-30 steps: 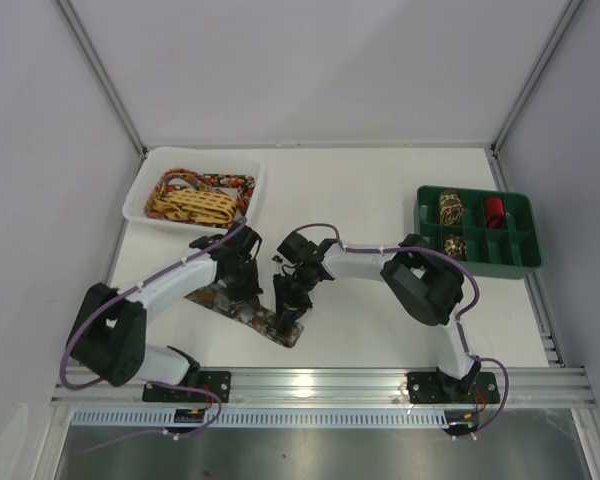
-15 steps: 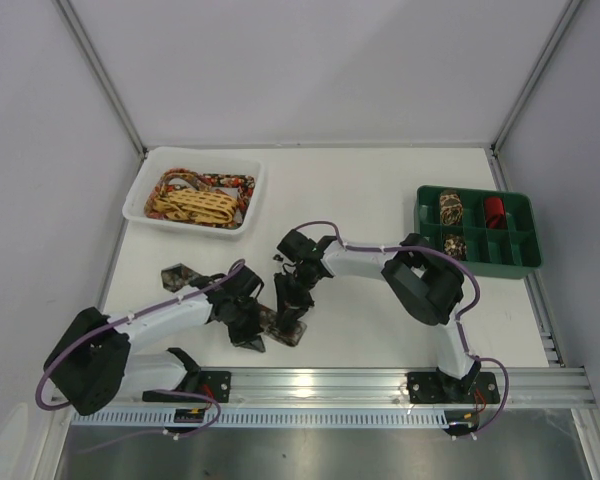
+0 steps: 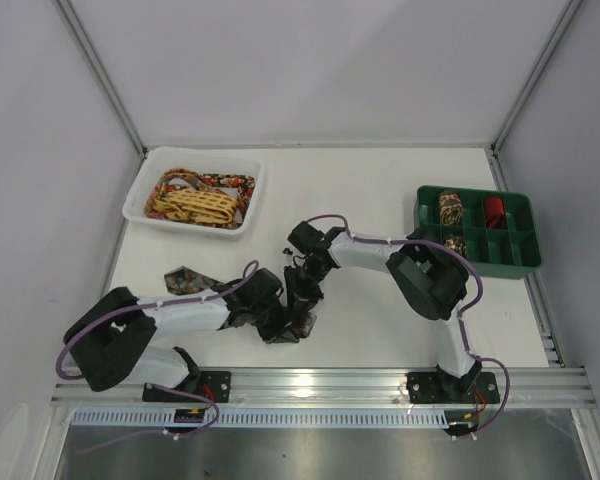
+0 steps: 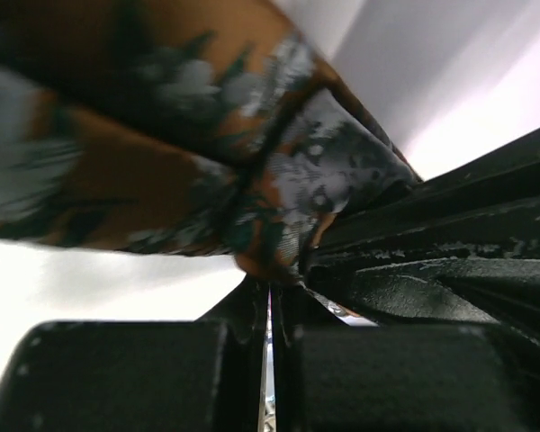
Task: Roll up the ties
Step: Roll the tie
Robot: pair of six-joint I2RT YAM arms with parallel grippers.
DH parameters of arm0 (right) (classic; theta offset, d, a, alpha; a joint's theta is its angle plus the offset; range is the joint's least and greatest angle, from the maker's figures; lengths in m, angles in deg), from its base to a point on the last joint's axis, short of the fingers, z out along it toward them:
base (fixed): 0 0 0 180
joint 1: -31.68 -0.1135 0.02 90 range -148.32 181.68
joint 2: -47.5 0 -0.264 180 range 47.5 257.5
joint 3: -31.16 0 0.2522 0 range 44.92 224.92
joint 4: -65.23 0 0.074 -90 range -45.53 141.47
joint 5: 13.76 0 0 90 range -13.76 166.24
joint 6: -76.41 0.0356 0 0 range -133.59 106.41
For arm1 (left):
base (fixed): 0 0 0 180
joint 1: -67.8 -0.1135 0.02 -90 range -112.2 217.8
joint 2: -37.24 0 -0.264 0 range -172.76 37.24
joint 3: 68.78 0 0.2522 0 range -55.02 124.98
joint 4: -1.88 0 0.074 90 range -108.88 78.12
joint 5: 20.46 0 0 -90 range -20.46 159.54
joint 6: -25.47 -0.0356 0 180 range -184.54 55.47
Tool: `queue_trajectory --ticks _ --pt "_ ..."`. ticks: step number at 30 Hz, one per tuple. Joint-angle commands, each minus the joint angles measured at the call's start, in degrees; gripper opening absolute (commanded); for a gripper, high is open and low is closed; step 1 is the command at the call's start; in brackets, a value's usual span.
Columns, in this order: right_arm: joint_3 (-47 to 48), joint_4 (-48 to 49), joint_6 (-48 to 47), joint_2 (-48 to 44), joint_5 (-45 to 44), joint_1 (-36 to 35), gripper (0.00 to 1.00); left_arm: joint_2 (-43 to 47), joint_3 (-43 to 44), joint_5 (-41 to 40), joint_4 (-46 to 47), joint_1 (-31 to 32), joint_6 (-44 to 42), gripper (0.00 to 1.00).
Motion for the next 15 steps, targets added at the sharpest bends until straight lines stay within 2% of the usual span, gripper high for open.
queue_trajectory --ticks 1,7,12,15 --pt "1.30 -4.56 -5.35 -0.79 -5.85 3.04 0.20 -6.63 4.24 -2.37 6.96 1.21 2.99 0.01" --pt "4.64 -8.51 -9.84 -0.27 -7.44 5.24 0.21 -13.77 13.40 -2.38 4.78 1.29 -0.44 0.01" --pt "7.19 -10.45 -11.25 0.26 -8.67 5.95 0.23 -8.78 12.88 -1.84 -1.53 1.38 -4.29 0.01" --pt "8.51 -10.63 -10.63 -0.09 -8.05 6.03 0.25 -3.09 11.92 -2.02 -6.12 1.29 -10.17 0.00"
